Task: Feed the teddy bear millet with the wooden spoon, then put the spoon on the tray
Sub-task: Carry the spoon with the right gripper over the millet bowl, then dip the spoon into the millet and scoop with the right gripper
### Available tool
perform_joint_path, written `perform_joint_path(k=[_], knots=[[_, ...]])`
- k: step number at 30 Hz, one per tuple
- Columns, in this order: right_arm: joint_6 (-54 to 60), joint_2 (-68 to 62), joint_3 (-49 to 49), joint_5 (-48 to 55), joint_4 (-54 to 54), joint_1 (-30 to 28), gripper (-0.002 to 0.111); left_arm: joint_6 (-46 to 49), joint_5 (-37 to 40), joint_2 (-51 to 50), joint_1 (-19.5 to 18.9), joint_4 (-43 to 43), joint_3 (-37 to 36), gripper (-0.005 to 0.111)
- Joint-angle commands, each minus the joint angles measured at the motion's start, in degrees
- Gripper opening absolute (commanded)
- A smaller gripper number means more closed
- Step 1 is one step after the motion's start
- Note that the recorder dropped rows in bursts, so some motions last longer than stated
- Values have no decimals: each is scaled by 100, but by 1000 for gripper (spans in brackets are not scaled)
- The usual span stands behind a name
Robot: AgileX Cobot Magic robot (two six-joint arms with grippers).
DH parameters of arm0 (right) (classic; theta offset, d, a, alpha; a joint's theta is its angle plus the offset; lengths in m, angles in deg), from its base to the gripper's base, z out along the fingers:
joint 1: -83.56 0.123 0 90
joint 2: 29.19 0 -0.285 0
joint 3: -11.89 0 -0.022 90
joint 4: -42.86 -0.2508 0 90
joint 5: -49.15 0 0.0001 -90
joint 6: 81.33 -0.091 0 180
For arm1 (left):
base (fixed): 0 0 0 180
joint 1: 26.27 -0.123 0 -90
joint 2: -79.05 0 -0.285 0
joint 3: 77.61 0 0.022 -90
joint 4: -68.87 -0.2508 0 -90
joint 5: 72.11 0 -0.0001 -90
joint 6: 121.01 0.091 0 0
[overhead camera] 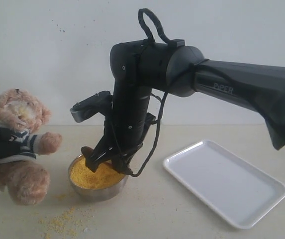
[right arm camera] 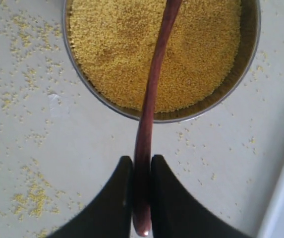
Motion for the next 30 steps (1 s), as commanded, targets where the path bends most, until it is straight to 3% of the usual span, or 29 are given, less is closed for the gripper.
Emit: perform_joint_path(k=[1,17,30], knots=[[62,28,35,3,-14,24,0,27,125,-11,-7,62,41,4],[-236,231,-628,3,-209,23,0,135,79,-11,-7,62,41,4],[42,231,-628,3,-661,23,0,135,91,-11,-7,62,41,4]])
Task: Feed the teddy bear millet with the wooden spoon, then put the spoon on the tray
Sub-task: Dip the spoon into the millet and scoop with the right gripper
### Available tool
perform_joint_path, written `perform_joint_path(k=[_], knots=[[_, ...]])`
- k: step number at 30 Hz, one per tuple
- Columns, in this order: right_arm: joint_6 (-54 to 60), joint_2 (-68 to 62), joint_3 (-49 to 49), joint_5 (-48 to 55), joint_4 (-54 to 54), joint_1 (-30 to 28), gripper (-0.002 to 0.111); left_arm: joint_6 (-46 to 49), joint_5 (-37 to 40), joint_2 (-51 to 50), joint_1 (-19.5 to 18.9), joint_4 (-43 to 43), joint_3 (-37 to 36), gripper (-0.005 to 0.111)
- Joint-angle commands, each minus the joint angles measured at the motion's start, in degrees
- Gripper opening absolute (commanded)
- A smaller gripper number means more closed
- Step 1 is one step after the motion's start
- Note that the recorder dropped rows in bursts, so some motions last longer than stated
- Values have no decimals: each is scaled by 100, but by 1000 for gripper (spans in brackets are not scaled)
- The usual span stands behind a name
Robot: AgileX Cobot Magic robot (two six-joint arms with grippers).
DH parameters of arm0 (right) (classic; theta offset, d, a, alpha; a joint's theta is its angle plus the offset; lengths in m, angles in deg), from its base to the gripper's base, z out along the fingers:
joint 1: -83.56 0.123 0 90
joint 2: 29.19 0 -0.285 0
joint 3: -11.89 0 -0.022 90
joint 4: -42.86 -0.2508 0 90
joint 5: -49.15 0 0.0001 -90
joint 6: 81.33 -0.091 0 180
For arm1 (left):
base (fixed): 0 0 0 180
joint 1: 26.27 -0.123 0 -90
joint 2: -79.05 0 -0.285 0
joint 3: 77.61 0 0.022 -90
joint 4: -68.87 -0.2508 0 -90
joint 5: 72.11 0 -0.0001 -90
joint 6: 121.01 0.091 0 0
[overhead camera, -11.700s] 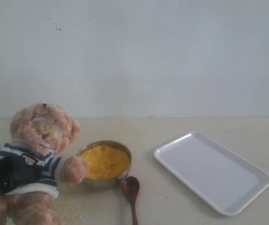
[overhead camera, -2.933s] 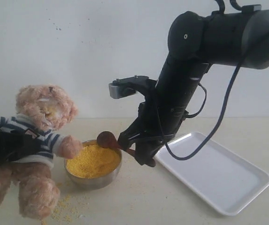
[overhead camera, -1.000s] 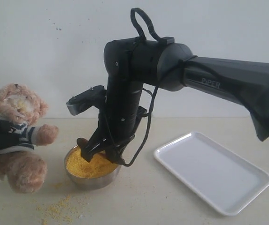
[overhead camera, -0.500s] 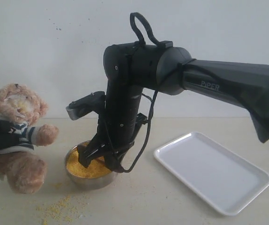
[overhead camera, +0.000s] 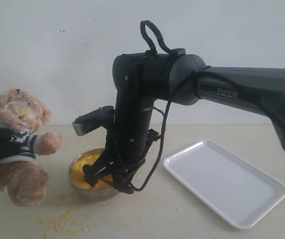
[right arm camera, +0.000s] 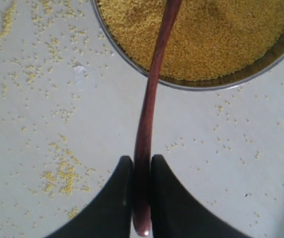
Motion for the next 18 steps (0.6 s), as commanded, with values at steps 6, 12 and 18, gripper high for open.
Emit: perform_joint_path(k=[6,12,18], knots=[[288,86,-20,-8,-273,-88,0,28,91,-11,-7,62,41,4],[1,74,-9,-8,-518,-498,0,28,91,-11,-7,62,41,4],[1,-19,2,-8,-1316,-727,0,28,91,-11,-7,62,-21,4]])
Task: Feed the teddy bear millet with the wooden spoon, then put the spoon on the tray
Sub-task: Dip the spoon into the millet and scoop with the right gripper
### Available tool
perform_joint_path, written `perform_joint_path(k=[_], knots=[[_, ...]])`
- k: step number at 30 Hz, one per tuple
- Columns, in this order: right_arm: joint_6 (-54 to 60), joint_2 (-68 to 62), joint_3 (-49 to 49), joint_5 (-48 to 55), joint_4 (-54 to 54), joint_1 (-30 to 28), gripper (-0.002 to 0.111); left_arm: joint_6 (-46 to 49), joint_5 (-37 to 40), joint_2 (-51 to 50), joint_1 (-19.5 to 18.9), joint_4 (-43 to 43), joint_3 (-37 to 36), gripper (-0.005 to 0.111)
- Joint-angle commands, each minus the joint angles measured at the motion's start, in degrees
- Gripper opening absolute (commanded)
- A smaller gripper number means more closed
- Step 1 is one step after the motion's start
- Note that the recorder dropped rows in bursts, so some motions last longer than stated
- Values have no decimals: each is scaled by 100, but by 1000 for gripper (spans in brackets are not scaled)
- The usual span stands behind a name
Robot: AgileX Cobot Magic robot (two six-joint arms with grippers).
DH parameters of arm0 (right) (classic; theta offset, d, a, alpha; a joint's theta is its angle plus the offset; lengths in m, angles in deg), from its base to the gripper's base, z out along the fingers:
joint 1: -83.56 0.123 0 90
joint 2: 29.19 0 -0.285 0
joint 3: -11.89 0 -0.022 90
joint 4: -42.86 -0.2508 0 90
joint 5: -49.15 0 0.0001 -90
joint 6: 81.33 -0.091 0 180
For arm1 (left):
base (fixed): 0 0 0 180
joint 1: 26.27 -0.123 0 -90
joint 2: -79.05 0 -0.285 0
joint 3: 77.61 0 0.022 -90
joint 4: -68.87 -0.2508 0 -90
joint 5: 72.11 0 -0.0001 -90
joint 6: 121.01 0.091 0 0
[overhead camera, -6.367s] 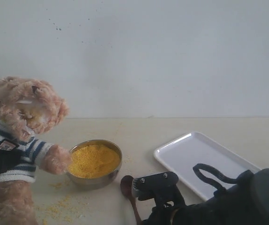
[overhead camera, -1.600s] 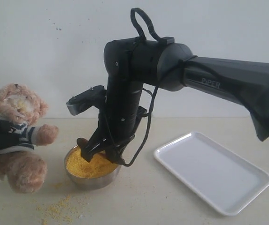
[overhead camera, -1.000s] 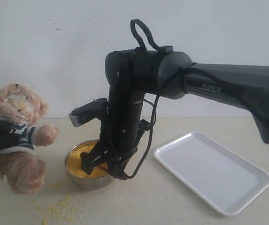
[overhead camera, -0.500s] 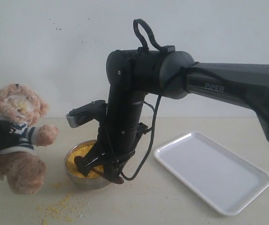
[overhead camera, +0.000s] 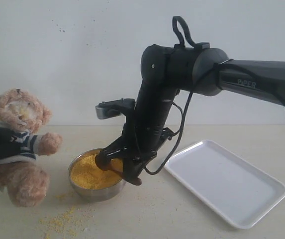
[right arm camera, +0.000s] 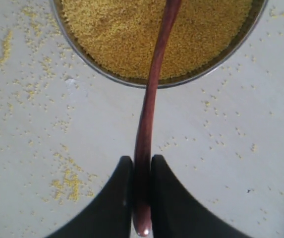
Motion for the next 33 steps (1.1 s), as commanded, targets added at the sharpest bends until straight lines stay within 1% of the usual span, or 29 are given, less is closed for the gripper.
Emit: perform_joint_path(k=[1,5,11,17,23,26,29,33], knots=[[-21,-48,17,-8,-631,-87,0,28,110,-11,-7,62,-20,4],[-21,-229,30,-8,-1046,-87,0,28,276,-11,-7,62,-20,4],[-143,-244,30,-8,-1020,-87,0,28,389,-11,-7,62,-20,4],[-203,-267,192,-8,-1095,-239,0,28,374,-11,-7,62,-20,4],[315,-311,192,-8,-1759,-366,0,72,375,-11,-7,62,-20,4],[242,-311,192,-8,-1732,-365,0,72,375,-11,-7,62,-20,4],[-180,-316,192,-66,-1569,-365,0,72,399,-11,-7,62,-20,4],[-468,-337,192,-8,-1218,-355,0,72,399,-11,-7,62,-20,4]])
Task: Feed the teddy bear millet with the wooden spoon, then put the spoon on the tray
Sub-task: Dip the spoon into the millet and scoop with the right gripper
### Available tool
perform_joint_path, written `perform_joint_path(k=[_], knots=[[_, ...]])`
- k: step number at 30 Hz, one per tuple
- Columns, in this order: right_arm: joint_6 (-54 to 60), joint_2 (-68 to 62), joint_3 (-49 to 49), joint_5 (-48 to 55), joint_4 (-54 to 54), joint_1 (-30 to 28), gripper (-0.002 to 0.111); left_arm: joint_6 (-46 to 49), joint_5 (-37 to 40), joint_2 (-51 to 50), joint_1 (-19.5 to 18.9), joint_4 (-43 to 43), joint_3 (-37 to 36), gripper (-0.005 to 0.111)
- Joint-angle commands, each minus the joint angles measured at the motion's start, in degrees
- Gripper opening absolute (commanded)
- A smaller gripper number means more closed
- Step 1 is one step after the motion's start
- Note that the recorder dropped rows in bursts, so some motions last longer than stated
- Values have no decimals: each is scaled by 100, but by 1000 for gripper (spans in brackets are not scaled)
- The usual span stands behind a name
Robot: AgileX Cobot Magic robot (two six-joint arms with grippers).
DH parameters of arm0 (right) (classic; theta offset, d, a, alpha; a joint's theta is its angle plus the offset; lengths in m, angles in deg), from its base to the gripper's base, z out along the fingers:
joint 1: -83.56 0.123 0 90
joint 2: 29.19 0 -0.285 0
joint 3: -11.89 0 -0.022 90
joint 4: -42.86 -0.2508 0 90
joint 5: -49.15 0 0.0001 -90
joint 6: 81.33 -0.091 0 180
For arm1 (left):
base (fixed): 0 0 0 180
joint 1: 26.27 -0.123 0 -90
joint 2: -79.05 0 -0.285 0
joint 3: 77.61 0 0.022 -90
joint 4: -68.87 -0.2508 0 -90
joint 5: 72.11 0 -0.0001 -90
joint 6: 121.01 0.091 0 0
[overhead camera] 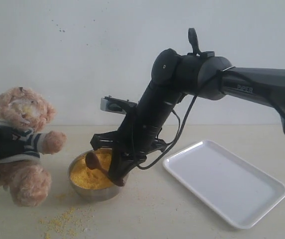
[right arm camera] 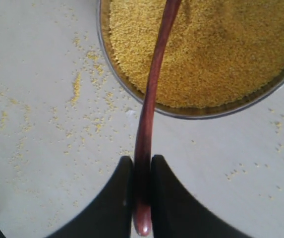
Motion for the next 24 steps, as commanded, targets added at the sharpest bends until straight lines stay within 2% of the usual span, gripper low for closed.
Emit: perform_joint_path(k=[1,6,15,24], knots=[[-299,-20,38,30,454,-21,0,49,120,-11,-7,62,-20,4],[-170,-76,38,30,412,-21,0,62,120,-11,-7,62,-20,4],[105,-166,38,30,-533,-21,0,91,120,-11,-7,62,-20,4],[105,-280,38,30,-635,-34,0,92,109,-11,-7,62,-20,4]])
